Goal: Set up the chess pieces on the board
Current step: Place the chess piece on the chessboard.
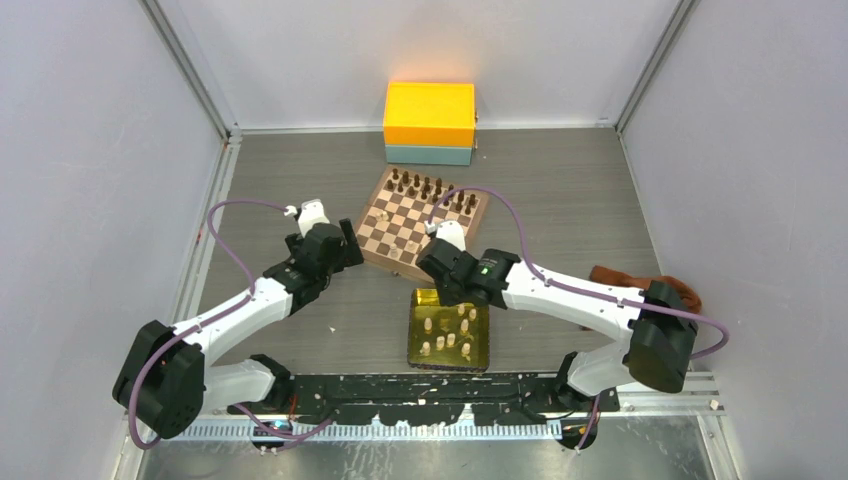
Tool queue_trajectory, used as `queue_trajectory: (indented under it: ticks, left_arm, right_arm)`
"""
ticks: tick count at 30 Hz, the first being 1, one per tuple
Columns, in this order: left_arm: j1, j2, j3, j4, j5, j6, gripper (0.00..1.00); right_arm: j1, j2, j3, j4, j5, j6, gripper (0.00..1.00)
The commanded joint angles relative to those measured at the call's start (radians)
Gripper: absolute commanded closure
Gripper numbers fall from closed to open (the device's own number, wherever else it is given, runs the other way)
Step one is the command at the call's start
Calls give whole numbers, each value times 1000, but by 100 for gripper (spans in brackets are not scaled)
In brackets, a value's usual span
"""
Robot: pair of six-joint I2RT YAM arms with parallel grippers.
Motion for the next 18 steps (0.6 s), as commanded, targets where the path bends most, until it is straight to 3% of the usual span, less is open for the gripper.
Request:
queue_trajectory:
  ticks: [1, 18]
  left_arm:
    - [3, -25, 0, 39, -15, -17, 4]
    - [3, -37, 6, 34, -12, -15, 4]
  right_arm:
    - [-2, 18, 119, 6, 41, -55, 99]
    - [-123, 301, 380, 71, -71, -166, 99]
